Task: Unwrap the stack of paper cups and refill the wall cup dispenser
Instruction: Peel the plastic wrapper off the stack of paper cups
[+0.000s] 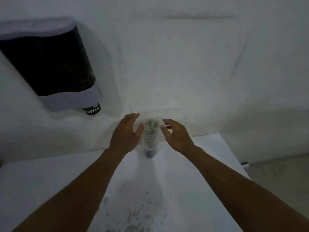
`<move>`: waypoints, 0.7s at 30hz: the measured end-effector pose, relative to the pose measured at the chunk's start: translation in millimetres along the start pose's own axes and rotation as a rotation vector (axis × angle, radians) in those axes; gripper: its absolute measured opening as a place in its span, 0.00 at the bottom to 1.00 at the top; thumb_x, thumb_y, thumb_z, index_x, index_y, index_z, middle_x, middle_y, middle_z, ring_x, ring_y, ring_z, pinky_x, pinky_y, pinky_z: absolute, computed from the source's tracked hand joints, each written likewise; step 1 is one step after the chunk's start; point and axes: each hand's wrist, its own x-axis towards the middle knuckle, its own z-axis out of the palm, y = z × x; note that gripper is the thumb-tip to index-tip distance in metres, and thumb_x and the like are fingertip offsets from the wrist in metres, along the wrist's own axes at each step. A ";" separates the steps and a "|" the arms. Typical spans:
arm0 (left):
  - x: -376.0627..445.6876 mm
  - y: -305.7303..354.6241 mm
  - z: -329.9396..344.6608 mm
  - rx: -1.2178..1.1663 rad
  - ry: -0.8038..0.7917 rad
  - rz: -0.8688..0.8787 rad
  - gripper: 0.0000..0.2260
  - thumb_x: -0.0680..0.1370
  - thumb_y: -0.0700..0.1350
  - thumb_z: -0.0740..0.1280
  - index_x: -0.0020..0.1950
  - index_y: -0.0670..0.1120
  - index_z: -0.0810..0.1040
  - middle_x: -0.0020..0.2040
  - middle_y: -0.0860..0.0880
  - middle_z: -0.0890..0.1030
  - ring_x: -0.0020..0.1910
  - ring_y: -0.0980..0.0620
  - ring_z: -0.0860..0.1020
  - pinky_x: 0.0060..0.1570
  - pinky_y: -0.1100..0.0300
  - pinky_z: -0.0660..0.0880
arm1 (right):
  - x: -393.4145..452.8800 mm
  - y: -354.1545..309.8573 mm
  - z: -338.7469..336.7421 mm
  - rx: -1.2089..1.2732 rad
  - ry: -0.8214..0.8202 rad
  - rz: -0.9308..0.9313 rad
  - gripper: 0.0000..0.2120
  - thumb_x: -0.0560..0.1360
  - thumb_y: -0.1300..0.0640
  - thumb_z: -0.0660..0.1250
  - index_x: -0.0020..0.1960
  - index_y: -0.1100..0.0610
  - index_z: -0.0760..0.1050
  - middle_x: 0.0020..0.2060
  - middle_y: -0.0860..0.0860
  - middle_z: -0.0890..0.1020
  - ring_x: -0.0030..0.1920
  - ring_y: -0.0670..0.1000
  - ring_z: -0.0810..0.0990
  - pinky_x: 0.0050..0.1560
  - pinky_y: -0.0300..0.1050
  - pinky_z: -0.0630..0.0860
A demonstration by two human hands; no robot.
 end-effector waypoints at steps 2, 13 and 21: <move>7.5 -7.4 15.3 -0.067 -0.050 -0.085 0.22 0.82 0.55 0.61 0.73 0.48 0.69 0.72 0.49 0.72 0.70 0.50 0.71 0.70 0.52 0.68 | 10.7 7.0 9.5 0.065 -0.057 0.049 0.25 0.79 0.43 0.64 0.72 0.52 0.68 0.67 0.49 0.76 0.61 0.48 0.77 0.64 0.48 0.75; 17.1 -22.9 73.0 -0.551 -0.178 -0.410 0.14 0.85 0.47 0.56 0.70 0.54 0.72 0.65 0.58 0.76 0.63 0.64 0.73 0.70 0.56 0.68 | 31.4 42.6 50.4 0.435 -0.255 0.129 0.32 0.75 0.47 0.71 0.76 0.47 0.62 0.68 0.42 0.74 0.67 0.44 0.73 0.66 0.42 0.72; -4.2 -18.1 59.7 -0.664 -0.207 -0.457 0.14 0.84 0.48 0.56 0.61 0.66 0.75 0.59 0.65 0.79 0.61 0.66 0.75 0.67 0.54 0.71 | 11.7 32.7 52.7 0.526 -0.189 0.128 0.27 0.74 0.51 0.74 0.71 0.50 0.69 0.62 0.43 0.78 0.62 0.45 0.77 0.52 0.29 0.76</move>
